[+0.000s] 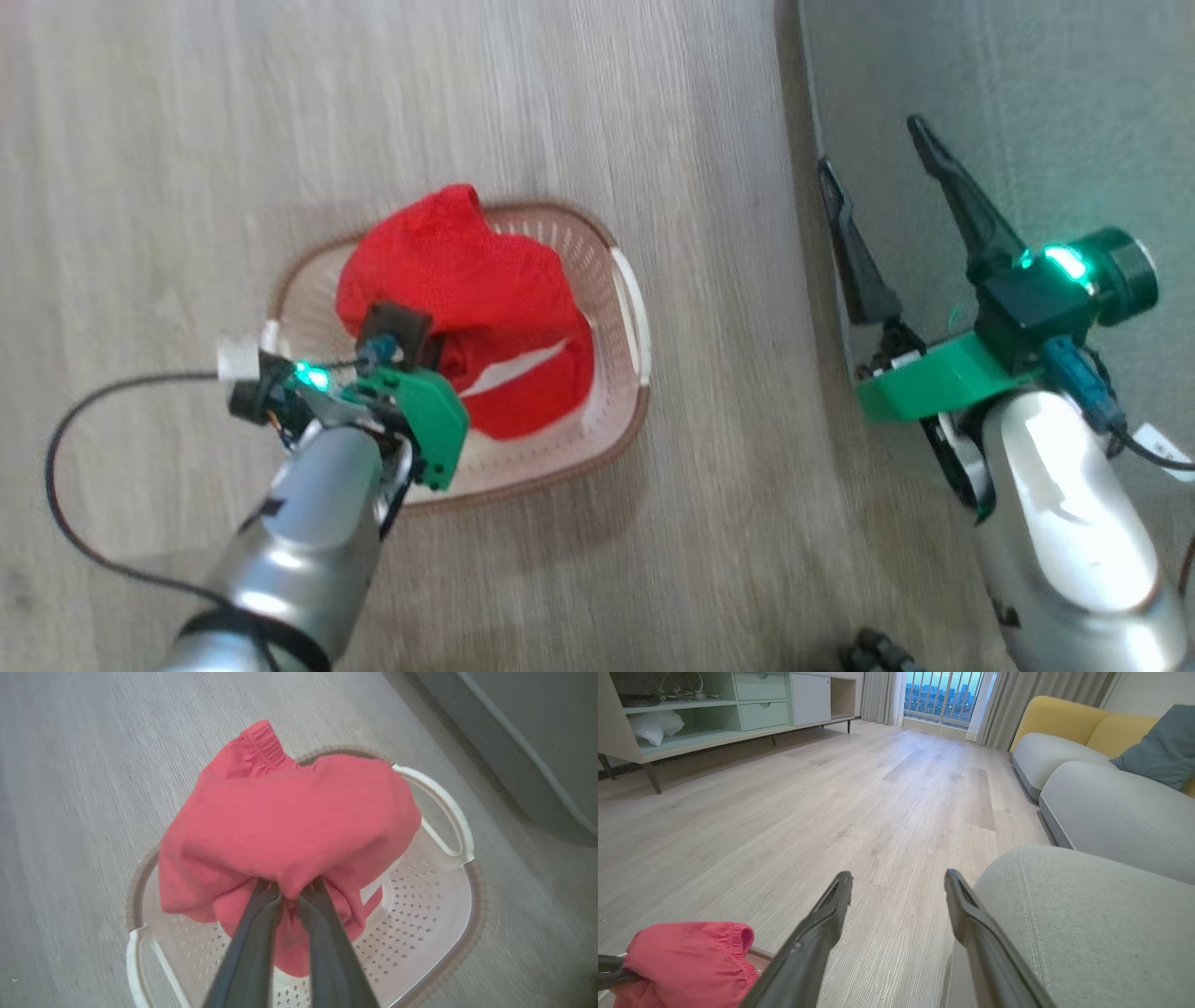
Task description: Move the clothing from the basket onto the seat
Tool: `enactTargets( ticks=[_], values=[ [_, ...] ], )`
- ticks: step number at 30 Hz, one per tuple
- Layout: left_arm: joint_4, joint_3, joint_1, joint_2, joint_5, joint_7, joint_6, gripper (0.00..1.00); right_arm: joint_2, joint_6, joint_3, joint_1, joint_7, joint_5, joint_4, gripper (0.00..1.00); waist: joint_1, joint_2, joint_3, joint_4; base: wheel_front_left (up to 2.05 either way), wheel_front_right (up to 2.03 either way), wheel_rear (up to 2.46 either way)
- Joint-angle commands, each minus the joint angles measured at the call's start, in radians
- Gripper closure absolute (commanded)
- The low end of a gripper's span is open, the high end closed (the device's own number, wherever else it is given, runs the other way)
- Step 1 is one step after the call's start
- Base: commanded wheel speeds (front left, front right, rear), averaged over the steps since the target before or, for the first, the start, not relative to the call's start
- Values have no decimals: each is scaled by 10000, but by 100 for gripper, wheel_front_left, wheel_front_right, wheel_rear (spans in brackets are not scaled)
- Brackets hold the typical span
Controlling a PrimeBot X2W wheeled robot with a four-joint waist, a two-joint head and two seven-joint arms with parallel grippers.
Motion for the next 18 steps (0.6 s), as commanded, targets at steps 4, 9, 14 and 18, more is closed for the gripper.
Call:
enactTargets(
  ticks=[4,9,14,18],
  values=[
    [-1413,611,844,160,-141,-134,232,100,-79,-2,111,689,-63,121,-85,0,1,-1,-1819,549,0,0,0],
    [-3149,1224,1771,292,-190,-134,330,100,-83,-2,161,1187,-63,252,23,0,1,-1,-2748,645,0,0,0],
    [-4612,1560,2458,387,61,-134,314,100,-102,-2,159,1559,-63,313,32,0,1,-1,-3365,787,0,0,0],
    [-5860,1854,3050,383,259,-135,308,100,-168,-2,320,1875,-63,385,31,0,1,-1,-3809,925,0,0,0]
  ],
)
